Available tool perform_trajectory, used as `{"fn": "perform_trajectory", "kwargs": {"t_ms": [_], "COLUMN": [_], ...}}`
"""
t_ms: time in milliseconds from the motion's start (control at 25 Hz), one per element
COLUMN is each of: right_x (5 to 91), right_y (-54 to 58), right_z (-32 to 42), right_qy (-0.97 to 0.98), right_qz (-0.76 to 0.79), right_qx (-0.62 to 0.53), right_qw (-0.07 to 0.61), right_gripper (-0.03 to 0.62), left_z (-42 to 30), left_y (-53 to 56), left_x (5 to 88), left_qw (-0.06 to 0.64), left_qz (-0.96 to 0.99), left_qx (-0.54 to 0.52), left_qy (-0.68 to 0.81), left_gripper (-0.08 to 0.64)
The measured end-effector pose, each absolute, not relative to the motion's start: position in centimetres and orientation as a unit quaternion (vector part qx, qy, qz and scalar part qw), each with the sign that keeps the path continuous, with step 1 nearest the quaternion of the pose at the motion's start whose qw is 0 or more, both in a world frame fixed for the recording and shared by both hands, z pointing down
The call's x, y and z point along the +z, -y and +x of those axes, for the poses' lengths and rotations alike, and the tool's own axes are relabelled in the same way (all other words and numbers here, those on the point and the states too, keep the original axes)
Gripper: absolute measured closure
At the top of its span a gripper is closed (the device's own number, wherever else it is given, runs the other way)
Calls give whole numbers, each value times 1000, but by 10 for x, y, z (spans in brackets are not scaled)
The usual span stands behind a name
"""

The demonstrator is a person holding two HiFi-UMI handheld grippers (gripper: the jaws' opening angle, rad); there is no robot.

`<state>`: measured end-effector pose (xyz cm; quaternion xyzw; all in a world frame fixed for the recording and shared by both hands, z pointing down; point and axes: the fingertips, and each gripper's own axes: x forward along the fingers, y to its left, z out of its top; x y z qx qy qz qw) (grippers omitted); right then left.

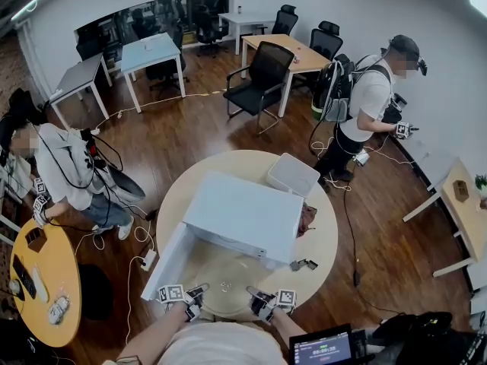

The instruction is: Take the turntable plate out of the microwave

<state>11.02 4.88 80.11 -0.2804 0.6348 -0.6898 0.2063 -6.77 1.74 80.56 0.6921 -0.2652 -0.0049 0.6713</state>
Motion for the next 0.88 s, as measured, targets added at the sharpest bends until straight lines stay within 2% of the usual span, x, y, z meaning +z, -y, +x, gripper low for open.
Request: {"fn": "perform_trajectory", "kwargs": {"t_ms": [560,880], "right_x": [793,805], "right_y": [-53,-49], "right_z": [124,136], "right_qy": [-624,-625], "right_qz": [-282,-305], "right_qx": [-686,-678], "right_qw": [245,238], "right_gripper": [563,565], "left_z": [-82,-94], "left_y": [-25,-33], "left_x": [811,820], "left_qw": [666,657], "left_qz": [686,682], "left_qx": [16,40], "left_qy": [294,317], "left_gripper": [468,468]}}
